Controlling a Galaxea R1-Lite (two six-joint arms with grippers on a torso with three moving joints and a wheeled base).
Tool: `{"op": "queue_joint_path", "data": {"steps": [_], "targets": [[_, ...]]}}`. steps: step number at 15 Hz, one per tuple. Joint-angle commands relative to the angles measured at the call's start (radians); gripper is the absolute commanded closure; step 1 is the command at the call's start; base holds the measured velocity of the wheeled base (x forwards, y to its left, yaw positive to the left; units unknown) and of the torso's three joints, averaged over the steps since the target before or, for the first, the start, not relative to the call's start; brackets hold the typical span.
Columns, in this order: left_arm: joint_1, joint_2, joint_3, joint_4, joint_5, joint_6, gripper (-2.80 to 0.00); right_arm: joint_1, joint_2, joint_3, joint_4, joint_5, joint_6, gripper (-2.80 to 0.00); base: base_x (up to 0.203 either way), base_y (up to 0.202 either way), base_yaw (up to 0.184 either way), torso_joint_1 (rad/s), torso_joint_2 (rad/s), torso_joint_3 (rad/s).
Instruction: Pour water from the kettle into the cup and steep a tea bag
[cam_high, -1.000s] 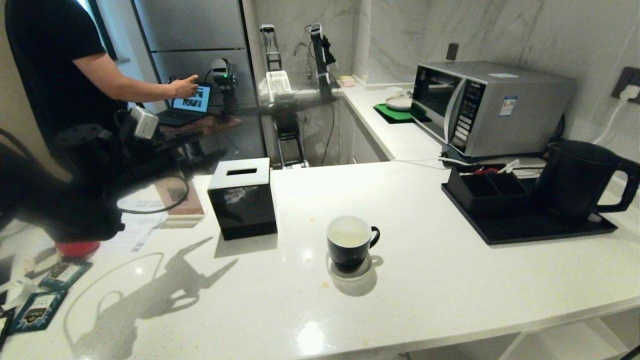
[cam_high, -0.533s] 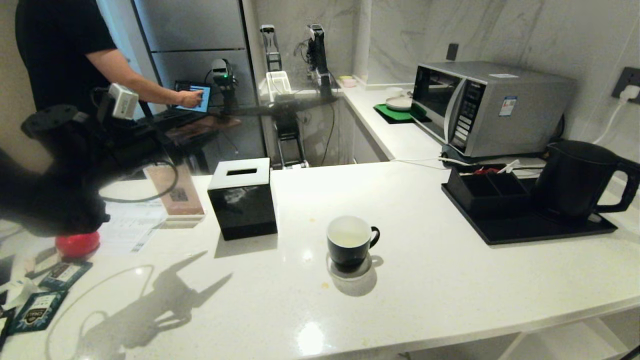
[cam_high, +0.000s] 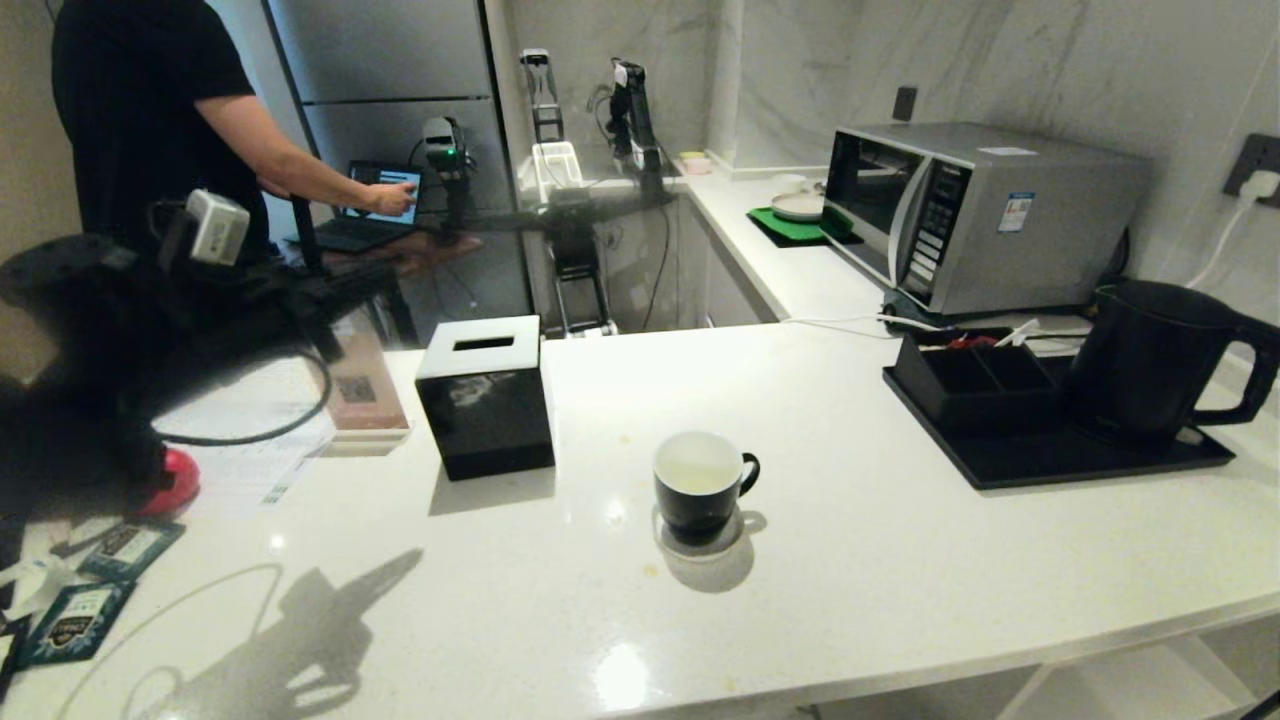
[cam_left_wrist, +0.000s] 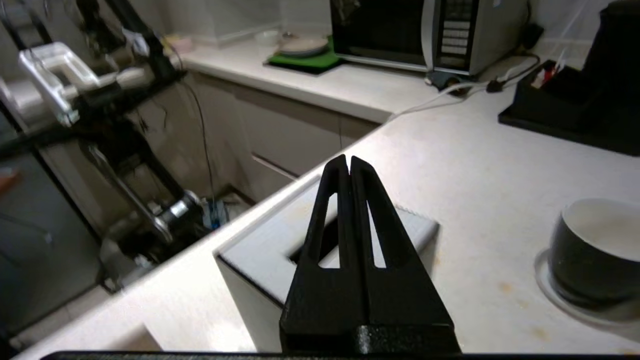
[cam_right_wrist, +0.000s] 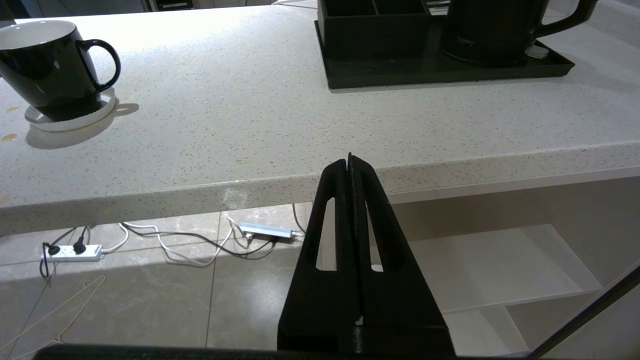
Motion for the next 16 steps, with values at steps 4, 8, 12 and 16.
{"op": "queue_joint_path", "data": {"steps": [4, 8, 12, 16], "targets": [[0.032, -0.192, 0.297, -0.008, 0.033, 0.003, 0.00, 0.000, 0.000, 0.000, 0.000, 0.000, 0.000, 0.00, 0.000, 0.000, 0.000, 0.000, 0.00, 0.000], [0.083, -0.346, 0.548, -0.008, 0.043, 0.001, 0.00, 0.000, 0.001, 0.000, 0.000, 0.000, 0.000, 0.00, 0.000, 0.000, 0.000, 0.000, 0.00, 0.000], [0.099, -0.552, 0.790, -0.006, 0.046, -0.015, 0.00, 0.000, 0.000, 0.000, 0.000, 0.000, 0.000, 0.00, 0.000, 0.000, 0.000, 0.000, 0.00, 0.000], [0.100, -0.809, 0.846, 0.118, 0.070, -0.081, 0.00, 0.000, 0.000, 0.000, 0.000, 0.000, 0.000, 0.00, 0.000, 0.000, 0.000, 0.000, 0.00, 0.000]]}}
